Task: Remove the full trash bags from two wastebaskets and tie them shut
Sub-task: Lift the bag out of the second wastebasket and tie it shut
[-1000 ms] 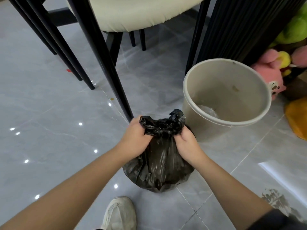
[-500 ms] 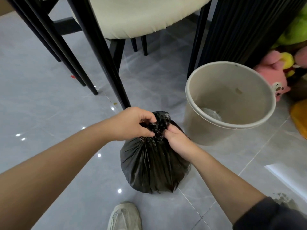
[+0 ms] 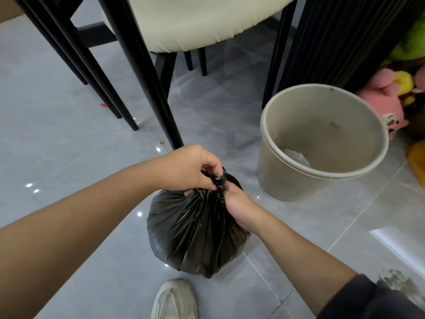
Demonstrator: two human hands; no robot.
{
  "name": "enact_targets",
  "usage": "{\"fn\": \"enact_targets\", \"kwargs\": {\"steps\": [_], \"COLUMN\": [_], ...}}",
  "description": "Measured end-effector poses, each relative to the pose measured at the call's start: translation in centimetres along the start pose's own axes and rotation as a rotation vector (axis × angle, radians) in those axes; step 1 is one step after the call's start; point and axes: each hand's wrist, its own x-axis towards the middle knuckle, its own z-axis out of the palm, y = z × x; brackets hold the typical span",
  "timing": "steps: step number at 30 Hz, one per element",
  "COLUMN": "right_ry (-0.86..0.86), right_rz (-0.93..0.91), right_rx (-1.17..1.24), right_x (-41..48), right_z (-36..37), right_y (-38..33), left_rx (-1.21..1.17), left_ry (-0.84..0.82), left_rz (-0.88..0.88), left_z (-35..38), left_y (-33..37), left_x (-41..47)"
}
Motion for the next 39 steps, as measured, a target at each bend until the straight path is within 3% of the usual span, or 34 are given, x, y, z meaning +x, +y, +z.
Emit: {"fn": "enact_targets", "kwargs": {"steps": [7,13,17,21,26,30,33,36,39], "right_ry": [-0.024,-0.04,-0.211,-0.194,-0.201,-0.244,-0.305,-0.255,-0.31], "right_rz": [0.074,0.206,0.184,0.156,0.147,0.192,0.193,0.213,0.209], "right_rx": [-0.057,-0.247,-0.209,-0.092,-0.031,0.033,0.072,0.086,-0.016], "right_x": [0.0,-0.1,-0.5,-0.8,-0.7,-0.9,-0.8,-0.7,-1.0], "right_z": [0.3,-0.3,-0.3,-0.8,-1.4,-0.9,0.3,0.7,0.6], "right_y": [-0.1,0.4,1.0,1.3,0.9,0.7,1.5,1.9,1.1], "left_rx": [-0.057,-0.18,-0.239,-0.388,-0.244,-0.1,-0.075,-0.091,-0.13], "left_ry": [0.2,0.221,0.166,0.232,0.013,0.103,0.06,0.021,0.031], "left_rz": [-0.096,-0.146,-0.176,-0.223,-0.303,-0.242,-0.177,-0.148,-0.186], "left_z": [0.0,1.4,2.1,2.4,2.1,2.1,1.3,1.0,1.0], "left_y": [-2.5,-3.5,-4.4,-4.5,-3.8,-3.6,-3.2,-3.7,-4.7], "left_x": [-0.5,-0.2,0.1,-0.7,-3.7,-3.2,-2.3,-1.5,-1.2]}}
